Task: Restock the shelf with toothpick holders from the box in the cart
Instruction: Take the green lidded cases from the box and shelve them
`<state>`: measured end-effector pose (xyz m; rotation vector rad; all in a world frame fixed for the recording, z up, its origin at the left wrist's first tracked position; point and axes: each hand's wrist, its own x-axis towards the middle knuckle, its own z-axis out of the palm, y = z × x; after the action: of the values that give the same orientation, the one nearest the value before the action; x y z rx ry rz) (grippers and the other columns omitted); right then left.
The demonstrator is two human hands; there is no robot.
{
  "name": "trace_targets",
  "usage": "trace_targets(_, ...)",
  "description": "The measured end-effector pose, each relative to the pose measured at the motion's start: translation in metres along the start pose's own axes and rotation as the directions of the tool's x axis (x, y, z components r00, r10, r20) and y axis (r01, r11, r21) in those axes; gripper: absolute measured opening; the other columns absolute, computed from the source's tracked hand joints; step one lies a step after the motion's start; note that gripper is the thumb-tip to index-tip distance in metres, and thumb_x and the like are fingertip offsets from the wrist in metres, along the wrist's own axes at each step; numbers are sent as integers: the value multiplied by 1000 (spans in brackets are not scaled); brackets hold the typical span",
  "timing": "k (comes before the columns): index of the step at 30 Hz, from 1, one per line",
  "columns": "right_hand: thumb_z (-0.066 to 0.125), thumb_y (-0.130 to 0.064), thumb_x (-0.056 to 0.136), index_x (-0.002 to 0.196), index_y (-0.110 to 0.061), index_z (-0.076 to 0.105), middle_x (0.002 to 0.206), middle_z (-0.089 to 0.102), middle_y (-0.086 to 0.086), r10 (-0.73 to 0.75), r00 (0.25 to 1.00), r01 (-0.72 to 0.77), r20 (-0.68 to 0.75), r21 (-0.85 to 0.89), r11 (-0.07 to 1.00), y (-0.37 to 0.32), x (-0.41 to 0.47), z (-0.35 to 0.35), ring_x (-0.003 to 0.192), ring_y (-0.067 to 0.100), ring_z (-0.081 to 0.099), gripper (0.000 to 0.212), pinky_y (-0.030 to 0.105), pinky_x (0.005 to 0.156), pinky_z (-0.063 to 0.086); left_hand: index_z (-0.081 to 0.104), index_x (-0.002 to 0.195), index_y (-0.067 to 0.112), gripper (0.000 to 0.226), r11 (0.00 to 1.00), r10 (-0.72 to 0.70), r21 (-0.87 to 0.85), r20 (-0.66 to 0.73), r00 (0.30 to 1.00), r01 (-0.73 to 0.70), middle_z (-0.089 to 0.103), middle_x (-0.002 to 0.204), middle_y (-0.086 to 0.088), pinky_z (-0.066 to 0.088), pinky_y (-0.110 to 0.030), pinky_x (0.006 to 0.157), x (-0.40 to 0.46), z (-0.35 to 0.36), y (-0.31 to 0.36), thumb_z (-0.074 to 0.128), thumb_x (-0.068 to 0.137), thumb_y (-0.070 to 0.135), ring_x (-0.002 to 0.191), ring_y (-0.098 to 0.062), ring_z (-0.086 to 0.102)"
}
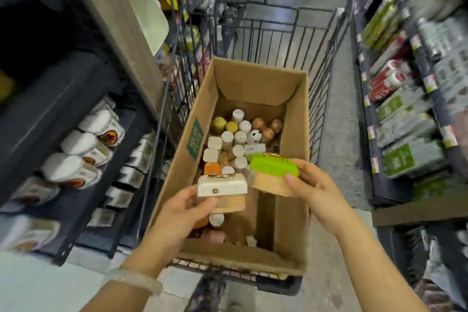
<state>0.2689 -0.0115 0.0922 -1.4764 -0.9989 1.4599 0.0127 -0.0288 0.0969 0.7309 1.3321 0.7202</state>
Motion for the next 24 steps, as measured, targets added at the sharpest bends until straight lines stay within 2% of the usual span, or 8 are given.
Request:
trace_targets(2, 63, -18, 85, 109, -28, 61, 110, 67, 1, -44, 998, 46, 43, -48, 998, -9, -22, 0, 101, 15, 61, 26, 19, 74, 51, 62, 114, 18, 32, 999, 39, -33, -4, 999, -39, 70, 109, -3, 56, -24, 65, -27, 2, 1, 64, 83, 15, 99, -19, 67)
trace_targets(4, 60, -19, 87, 114, -29, 58, 110, 68, -2, -78, 992, 86, 103, -81, 993, -21, -43, 4, 100, 11, 63, 29, 18, 73, 52, 61, 117, 17, 35, 995, 90, -37, -12, 996, -90, 70, 110, -3, 54, -27, 79, -52, 1, 1, 64, 83, 16, 104, -19, 66)
trace_targets(7, 59, -31, 78, 118, -29, 57, 107, 70, -8, -115, 971, 139, 208, -103, 985, -41, -71, 13, 99, 6, 65, 39, 19, 75, 52, 60, 119, 15, 43, 986, 147, -78, -44, 988, -150, 70, 110, -4, 55, -24, 82, -90, -4, 2, 65, 76, 19, 103, -18, 66)
trace_targets(10, 59, -34, 76, 118, -31, 56, 106, 70, -14, -152, 947, 188, 285, -105, 976, -57, -89, 28, 99, 4, 65, 43, 18, 77, 53, 59, 122, 13, 49, 973, 194, -102, -115, 974, -206, 70, 111, -5, 51, -33, 93, -124, -12, 6, 65, 73, 22, 104, -20, 66)
trace_targets(15, 57, -23, 81, 115, -31, 56, 100, 70, -18, -219, 897, 260, 385, -59, 964, -82, -108, 66, 94, 1, 65, 35, 13, 71, 51, 62, 114, 16, 43, 946, 270, -112, -241, 932, -304, 73, 103, -1, 53, -26, 84, -172, -38, 15, 64, 72, 22, 98, -16, 68)
trace_targets(18, 56, -25, 81, 119, -29, 55, 103, 69, -17, -263, 852, 326, 453, -66, 943, -99, -121, 93, 96, 1, 64, 38, 13, 73, 50, 61, 116, 16, 42, 932, 306, -96, -305, 902, -349, 72, 104, -2, 49, -31, 88, -199, -60, 21, 64, 75, 21, 99, -20, 66)
trace_targets(21, 56, -27, 81, 124, -25, 54, 107, 68, -13, -309, 802, 400, 512, -75, 914, -119, -136, 124, 100, 4, 63, 43, 15, 76, 51, 62, 113, 16, 33, 903, 361, -97, -359, 861, -419, 74, 99, 1, 54, -19, 74, -228, -84, 26, 62, 80, 15, 93, -13, 68)
trace_targets(24, 56, -29, 77, 122, -25, 55, 106, 68, -13, -368, 749, 477, 551, -63, 877, -139, -155, 161, 98, 4, 63, 46, 15, 75, 51, 64, 107, 19, 34, 868, 424, -80, -395, 815, -490, 74, 96, 2, 53, -21, 74, -262, -114, 33, 66, 73, 20, 92, -13, 68)
